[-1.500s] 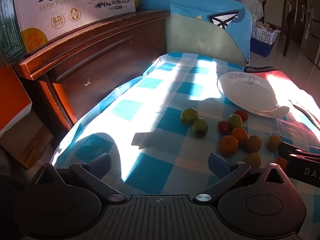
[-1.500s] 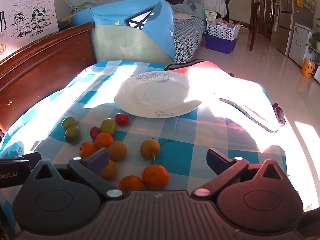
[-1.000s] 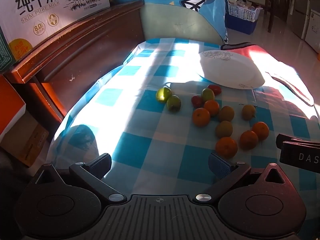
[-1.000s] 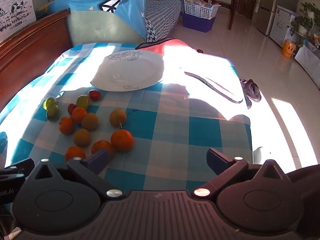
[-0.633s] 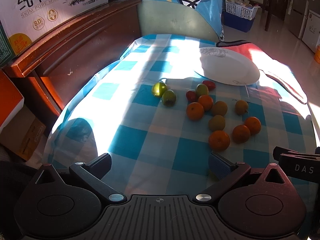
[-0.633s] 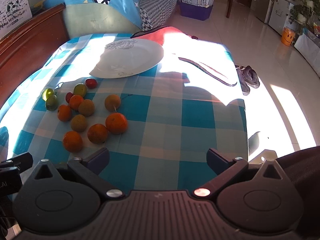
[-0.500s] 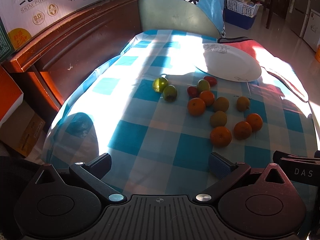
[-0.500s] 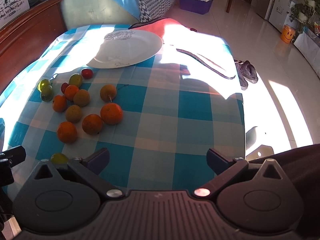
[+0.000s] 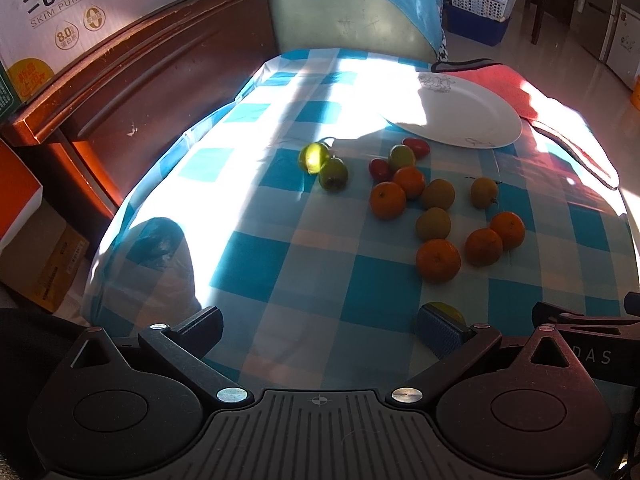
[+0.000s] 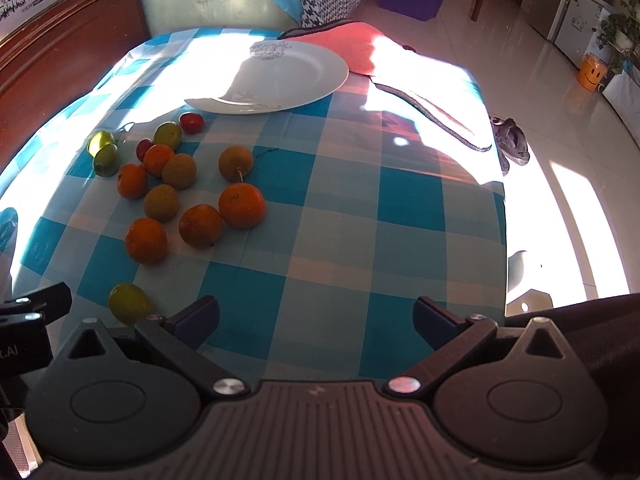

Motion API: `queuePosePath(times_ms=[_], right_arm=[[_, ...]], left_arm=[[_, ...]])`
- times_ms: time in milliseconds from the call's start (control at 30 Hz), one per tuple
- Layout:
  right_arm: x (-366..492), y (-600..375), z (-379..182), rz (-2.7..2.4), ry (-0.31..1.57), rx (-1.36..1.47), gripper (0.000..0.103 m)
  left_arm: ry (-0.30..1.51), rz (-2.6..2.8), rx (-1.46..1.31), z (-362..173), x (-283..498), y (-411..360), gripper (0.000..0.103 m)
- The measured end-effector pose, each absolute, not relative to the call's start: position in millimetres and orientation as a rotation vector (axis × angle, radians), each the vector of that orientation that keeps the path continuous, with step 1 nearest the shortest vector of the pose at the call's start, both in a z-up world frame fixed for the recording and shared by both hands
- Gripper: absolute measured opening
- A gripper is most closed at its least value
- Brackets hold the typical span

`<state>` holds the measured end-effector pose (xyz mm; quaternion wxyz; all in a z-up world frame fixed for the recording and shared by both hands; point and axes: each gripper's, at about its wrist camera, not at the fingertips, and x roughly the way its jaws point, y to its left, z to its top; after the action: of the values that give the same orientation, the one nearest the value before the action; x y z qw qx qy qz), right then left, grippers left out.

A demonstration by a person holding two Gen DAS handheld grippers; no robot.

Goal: Organize fruits
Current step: 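Move both tools toward the pile of fruit on the checked cloth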

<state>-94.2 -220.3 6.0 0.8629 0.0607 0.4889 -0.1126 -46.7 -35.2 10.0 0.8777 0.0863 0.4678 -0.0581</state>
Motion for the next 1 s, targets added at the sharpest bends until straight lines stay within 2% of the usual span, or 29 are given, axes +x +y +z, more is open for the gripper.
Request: queuePosePath(times_ms=[1000], right_arm=[[-89.4, -214.1, -0.2, -0.233, 1.046, 0.092, 0.102]], left_arm=[[0.973, -0.141, 0.210, 4.8, -47.6, -46.6, 0.103]])
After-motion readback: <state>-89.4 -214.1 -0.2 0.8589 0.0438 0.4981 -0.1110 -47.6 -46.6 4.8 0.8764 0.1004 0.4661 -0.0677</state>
